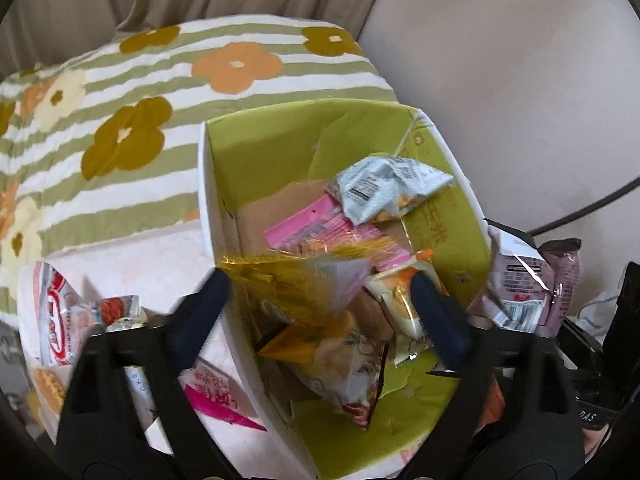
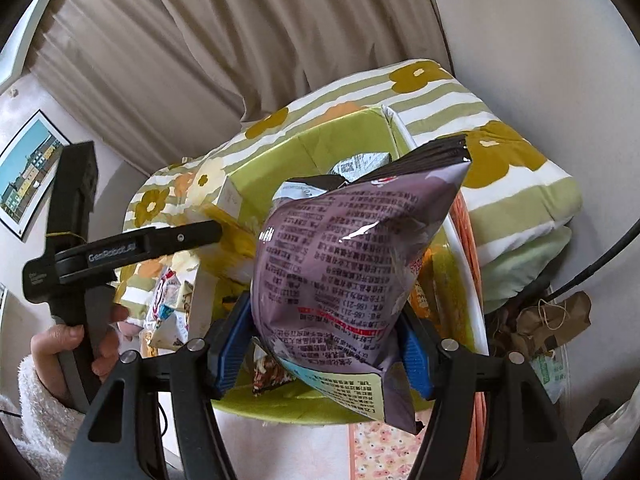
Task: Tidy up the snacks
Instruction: 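Carry gold foil bag with left tool while right carries purple bag into box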
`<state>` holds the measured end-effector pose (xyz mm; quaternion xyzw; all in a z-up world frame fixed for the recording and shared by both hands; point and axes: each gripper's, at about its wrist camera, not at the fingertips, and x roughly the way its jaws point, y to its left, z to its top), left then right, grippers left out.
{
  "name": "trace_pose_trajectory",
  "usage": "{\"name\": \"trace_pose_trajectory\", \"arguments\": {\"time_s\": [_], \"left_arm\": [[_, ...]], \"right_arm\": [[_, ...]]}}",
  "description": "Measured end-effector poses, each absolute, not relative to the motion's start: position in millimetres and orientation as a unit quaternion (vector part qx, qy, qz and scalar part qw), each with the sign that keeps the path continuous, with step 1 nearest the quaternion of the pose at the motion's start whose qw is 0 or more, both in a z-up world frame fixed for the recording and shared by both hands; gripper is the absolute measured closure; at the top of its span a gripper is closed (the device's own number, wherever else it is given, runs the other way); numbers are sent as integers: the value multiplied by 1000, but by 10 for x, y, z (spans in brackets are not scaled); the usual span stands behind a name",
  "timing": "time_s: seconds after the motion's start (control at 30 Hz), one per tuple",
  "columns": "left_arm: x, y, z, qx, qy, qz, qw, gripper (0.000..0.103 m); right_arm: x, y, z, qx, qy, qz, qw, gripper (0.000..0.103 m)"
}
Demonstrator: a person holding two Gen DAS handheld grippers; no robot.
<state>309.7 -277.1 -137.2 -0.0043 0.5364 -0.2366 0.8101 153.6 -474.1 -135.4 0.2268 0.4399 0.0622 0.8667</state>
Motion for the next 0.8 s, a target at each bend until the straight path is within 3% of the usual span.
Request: {"name": "trace_pose_trajectory", "arguments": {"time_s": [0.8], "left_arm": [[2614,-2160,-1130,-13,502,-210,839,9]], "right_arm": [[1646,-4537,-1458,195,480,69,853,38]]}}
